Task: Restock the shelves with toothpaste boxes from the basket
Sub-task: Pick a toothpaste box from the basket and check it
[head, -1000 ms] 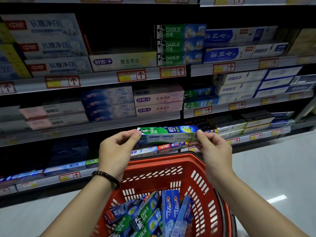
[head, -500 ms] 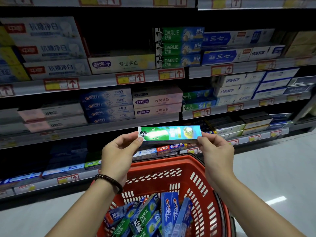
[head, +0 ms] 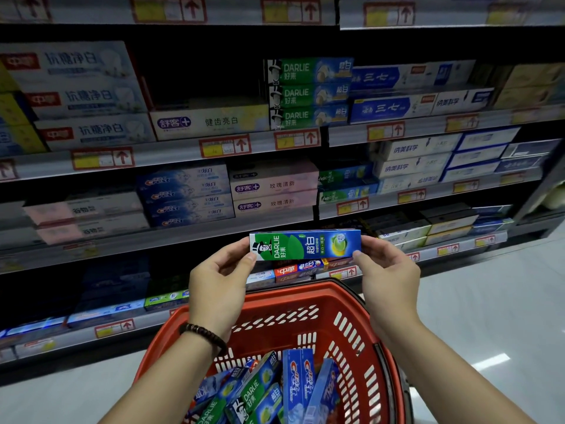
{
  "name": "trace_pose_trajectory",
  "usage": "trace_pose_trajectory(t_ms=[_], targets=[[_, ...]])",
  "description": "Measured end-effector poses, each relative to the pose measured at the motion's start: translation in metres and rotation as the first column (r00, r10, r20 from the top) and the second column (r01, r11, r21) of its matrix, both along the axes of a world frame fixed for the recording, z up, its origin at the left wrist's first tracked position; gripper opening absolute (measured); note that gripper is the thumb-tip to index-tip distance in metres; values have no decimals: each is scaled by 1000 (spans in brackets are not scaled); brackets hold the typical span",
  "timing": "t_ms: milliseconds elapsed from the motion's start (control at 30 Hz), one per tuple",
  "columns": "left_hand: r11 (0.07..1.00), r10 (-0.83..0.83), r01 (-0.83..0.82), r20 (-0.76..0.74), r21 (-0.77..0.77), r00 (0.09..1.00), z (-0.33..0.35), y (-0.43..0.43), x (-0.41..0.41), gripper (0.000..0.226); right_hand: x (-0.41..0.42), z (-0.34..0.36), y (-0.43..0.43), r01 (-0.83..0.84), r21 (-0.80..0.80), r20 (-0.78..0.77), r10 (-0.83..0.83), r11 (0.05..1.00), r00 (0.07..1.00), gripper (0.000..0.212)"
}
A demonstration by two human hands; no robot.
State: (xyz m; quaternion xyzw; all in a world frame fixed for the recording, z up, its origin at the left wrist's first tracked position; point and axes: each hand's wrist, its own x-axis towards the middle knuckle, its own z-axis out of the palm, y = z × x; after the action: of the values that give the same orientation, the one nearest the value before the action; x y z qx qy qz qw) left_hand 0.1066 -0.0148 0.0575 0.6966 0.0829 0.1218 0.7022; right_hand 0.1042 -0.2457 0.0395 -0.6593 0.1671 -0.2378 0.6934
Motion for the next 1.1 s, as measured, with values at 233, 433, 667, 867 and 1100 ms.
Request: trace_pose_trajectory(t_ms=[233, 433, 667, 867, 1100], targets=[[994, -76, 73, 42, 80, 996, 3, -13, -8, 38, -6, -1, -13, 46, -147, 2, -46, 988, 999, 27], [984, -142, 135, 51, 118, 989, 11, -23, -12, 42, -13, 8, -29, 54, -200, 7, -54, 978, 999, 25], [981, -180, 175, 49, 89, 983, 19, -47, -4, 44, -4, 27, -52, 21, -172, -15, -24, 985, 1000, 30], [978, -201, 197, 51, 70, 978, 23, -72, 22, 45, 25, 40, -69, 77, -176, 4, -77, 981, 997, 30], [971, -228, 223, 49, 86, 972, 26, -98, 64, 47, 67, 44, -88, 117, -157, 18, -115, 981, 993, 31]])
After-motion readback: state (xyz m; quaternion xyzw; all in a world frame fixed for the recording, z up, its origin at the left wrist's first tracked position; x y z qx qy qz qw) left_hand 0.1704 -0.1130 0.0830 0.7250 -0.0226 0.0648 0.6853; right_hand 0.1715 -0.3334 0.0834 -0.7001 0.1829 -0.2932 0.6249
